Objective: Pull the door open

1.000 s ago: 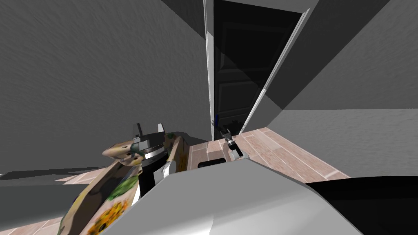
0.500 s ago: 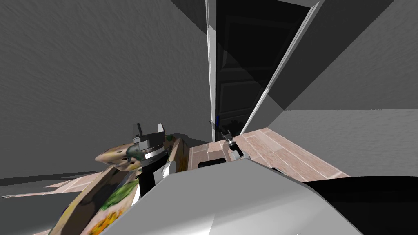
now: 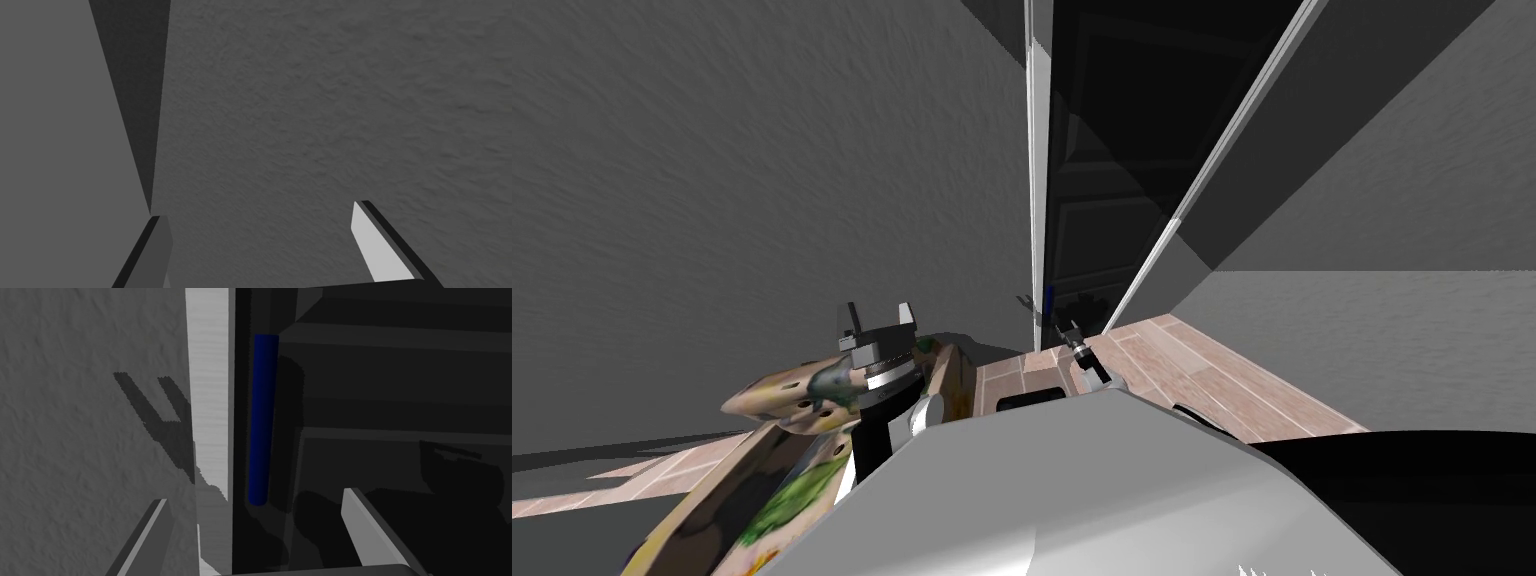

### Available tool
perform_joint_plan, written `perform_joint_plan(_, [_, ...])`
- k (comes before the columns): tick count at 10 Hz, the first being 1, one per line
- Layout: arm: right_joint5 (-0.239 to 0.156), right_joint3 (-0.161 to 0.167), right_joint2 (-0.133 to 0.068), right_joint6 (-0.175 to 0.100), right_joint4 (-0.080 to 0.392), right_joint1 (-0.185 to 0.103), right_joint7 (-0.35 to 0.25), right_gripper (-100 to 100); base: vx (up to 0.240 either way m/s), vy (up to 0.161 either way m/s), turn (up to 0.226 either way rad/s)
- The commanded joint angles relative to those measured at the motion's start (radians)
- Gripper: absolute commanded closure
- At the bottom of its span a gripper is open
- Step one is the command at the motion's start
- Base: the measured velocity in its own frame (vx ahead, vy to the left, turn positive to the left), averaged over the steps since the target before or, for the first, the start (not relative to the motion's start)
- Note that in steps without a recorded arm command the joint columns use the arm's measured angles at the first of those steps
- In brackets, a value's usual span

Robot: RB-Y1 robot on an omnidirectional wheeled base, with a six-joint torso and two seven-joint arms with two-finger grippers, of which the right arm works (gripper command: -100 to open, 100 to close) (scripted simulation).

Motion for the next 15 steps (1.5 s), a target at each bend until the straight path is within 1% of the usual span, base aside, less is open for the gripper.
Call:
perform_joint_plan(1, [-0.004, 0.007, -0.003, -0.010, 0.032, -0.012, -0.024, -100, 0.069, 0.029, -0.016])
perform_joint_plan(2, [-0.010, 0.014, -0.008, -0.015, 0.059, -0.022, -0.048, -100, 0.107, 0.045, -0.018])
perform_joint_plan(3, [-0.012, 0.017, -0.010, -0.017, 0.072, -0.027, -0.060, -100, 0.096, 0.049, -0.020])
perform_joint_plan(4, [-0.012, 0.017, -0.010, -0.017, 0.072, -0.027, -0.060, -100, 0.050, 0.019, -0.008])
perform_joint_plan(5, [-0.017, 0.023, -0.015, -0.022, 0.097, -0.037, -0.082, -100, 0.055, 0.012, -0.013])
perform_joint_plan(8, [-0.029, 0.038, -0.024, -0.032, 0.152, -0.057, -0.132, -100, 0.101, 0.034, -0.019])
perform_joint_plan(10, [-0.032, 0.042, -0.028, -0.036, 0.170, -0.064, -0.148, -100, 0.078, 0.031, -0.009])
perform_joint_plan(11, [-0.032, 0.040, -0.028, -0.029, 0.154, -0.058, -0.139, -100, 0.029, 0.013, -0.002])
perform_joint_plan(12, [-0.050, 0.009, -0.030, -0.032, 0.181, -0.052, -0.131, -100, -0.039, -0.035, 0.233])
perform_joint_plan(15, [-0.078, -0.040, -0.033, -0.036, 0.221, -0.045, -0.115, -100, -0.063, -0.051, 0.201])
